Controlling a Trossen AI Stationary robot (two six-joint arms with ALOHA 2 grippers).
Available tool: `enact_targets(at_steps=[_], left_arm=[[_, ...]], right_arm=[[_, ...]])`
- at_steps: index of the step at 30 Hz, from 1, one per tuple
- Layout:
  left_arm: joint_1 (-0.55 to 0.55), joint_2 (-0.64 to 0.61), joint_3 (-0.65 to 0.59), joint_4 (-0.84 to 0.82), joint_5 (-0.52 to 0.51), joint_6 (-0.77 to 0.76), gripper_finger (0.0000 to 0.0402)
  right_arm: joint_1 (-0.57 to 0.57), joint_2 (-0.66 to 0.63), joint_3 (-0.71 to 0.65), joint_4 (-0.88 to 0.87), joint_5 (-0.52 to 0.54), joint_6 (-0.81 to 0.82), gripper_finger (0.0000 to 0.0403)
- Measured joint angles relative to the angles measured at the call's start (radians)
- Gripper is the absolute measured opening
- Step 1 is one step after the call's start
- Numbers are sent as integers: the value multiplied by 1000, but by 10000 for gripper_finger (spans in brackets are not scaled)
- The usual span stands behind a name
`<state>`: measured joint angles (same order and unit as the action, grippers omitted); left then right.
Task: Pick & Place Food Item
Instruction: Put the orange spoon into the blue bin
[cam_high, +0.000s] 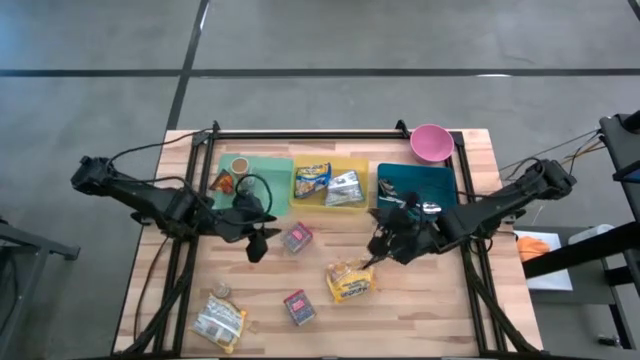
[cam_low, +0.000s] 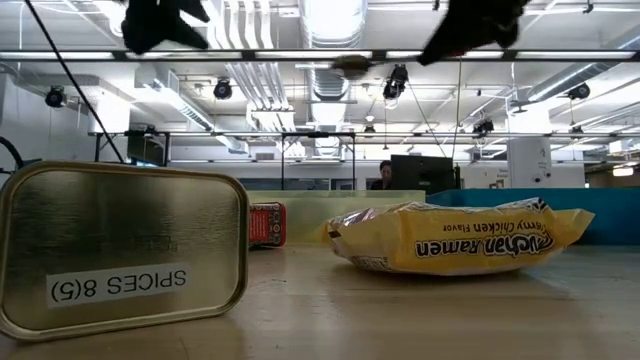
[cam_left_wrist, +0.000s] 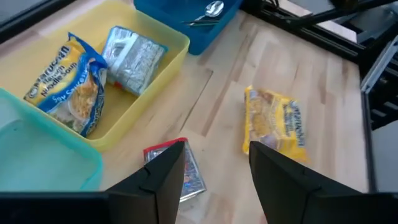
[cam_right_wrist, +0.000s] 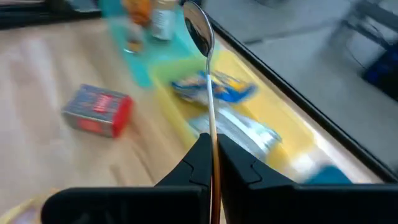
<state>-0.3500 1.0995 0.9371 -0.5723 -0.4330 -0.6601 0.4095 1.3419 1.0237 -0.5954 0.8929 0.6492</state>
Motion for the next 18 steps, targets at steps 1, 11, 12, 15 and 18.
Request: enact_targets(at_steps=[1,11,12,15,18], left_arm=[[0,-12,-40,46,-1,15,185],[5,-76,-224,380,-1,160,185],[5,-76,-222,391,-1,182,185],[5,-90,-190,426,11,201,185],[-1,-114,-155,435,17,243,185]], right_arm=[[-5,-15,0,-78,1,64,8],[-73,-149,-34,-558,-124,526,8],[-79,-161,-43,-554,-142,526,8],[-89,-194,-74,-556,-164,540,8],[-89,-232,-121,-557,-166,613,8]])
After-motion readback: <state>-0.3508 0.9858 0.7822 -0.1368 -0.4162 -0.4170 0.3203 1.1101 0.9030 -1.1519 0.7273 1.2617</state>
